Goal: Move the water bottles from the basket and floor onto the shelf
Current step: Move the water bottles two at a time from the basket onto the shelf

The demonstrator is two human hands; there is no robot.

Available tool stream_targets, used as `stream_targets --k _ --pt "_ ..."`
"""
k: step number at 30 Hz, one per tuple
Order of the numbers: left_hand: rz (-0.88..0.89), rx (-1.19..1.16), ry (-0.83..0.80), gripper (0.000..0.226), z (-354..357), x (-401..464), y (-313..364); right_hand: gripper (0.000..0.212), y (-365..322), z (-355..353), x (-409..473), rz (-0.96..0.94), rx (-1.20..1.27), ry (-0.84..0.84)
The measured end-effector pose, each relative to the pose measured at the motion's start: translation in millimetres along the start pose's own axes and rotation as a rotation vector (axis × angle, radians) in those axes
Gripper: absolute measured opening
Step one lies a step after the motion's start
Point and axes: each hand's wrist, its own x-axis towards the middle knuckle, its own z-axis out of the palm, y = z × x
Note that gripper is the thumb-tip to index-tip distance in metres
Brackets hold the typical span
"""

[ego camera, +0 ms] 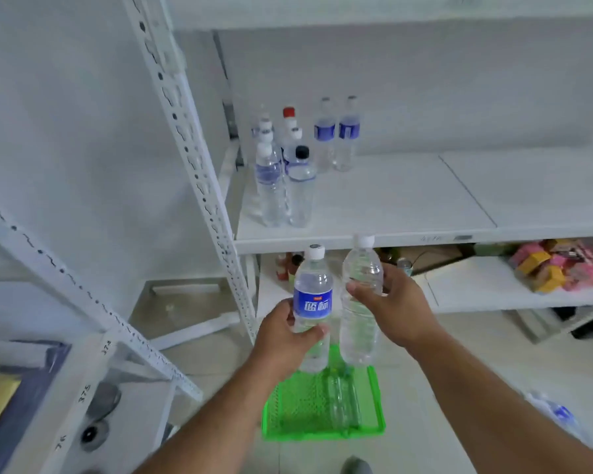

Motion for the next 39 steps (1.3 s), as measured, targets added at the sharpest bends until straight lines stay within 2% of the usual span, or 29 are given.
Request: stream_targets --k 10,14,23,27,32,39 --pt "0.143 -0.036 0.034 0.041 4.7 -28.2 76.3 0.027 -58.2 -66.0 -22.5 -0.118 0.093 0.062" --pt "0.143 -0.042 0.049 0.042 27.8 -21.0 97.4 0.035 -56.0 -95.3 -9.3 -0.116 0.108 0.07" --pt "0.111 -0.039 0.125 0.052 100.3 13.6 139.3 0.029 -31.7 -170.4 43.0 -0.144 0.113 0.017" --pt "0.117 -0.037 0.164 0.056 121.9 26.5 158.5 0.032 -24.8 -195.2 66.5 -0.148 0.104 -0.006" --pt "0.131 -0.022 0.193 0.047 131.7 47.6 180.0 0.036 -23.6 -209.2 96.9 -0.164 0.103 -0.016" --pt "0.092 0.007 0.258 0.049 130.8 92.8 188.7 0.035 -29.2 -204.0 146.8 -0.185 0.084 -0.026"
